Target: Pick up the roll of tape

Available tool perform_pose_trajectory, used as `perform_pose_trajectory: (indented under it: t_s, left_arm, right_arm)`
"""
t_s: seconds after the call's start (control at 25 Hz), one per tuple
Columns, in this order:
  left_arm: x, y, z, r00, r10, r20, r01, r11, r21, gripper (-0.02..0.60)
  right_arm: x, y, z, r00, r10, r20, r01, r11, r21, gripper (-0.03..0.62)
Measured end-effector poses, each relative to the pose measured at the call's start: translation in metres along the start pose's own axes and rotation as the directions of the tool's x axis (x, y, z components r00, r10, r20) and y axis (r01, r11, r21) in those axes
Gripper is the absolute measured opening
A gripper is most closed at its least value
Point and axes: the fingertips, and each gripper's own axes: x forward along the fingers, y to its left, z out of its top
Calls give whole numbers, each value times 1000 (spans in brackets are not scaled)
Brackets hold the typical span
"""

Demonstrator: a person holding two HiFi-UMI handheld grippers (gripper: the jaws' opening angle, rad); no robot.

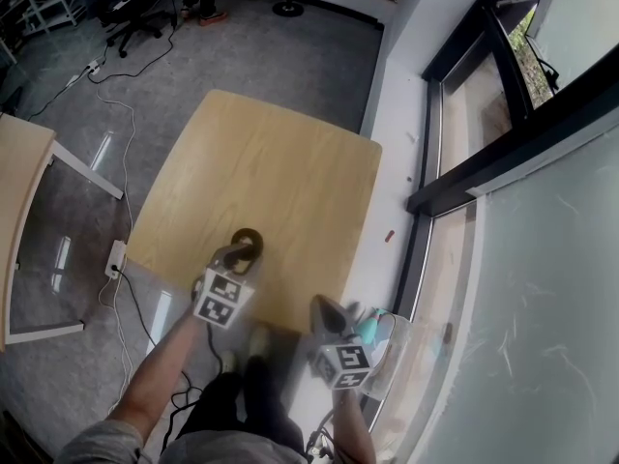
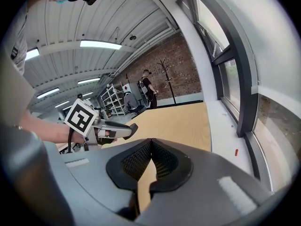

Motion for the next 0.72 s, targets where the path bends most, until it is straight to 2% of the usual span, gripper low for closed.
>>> perform_pose_trajectory:
  t_s: [0.2, 0.4, 0.72]
  left_arm:
    - [-26, -8, 17, 998, -6, 64, 7, 1000, -13, 95]
    - [-62, -14, 37, 990, 1, 138, 6, 999, -48, 95]
    - [-123, -21, 65, 975, 25, 222, -14, 999, -51, 95]
  right_arm:
    - [-1, 4, 7, 1000, -7, -4, 7, 1000, -20, 14]
    - [-6, 16, 27, 999, -20, 34, 21, 999, -30, 14]
    - [-28, 43, 63, 996, -24, 91, 29, 998, -63, 14]
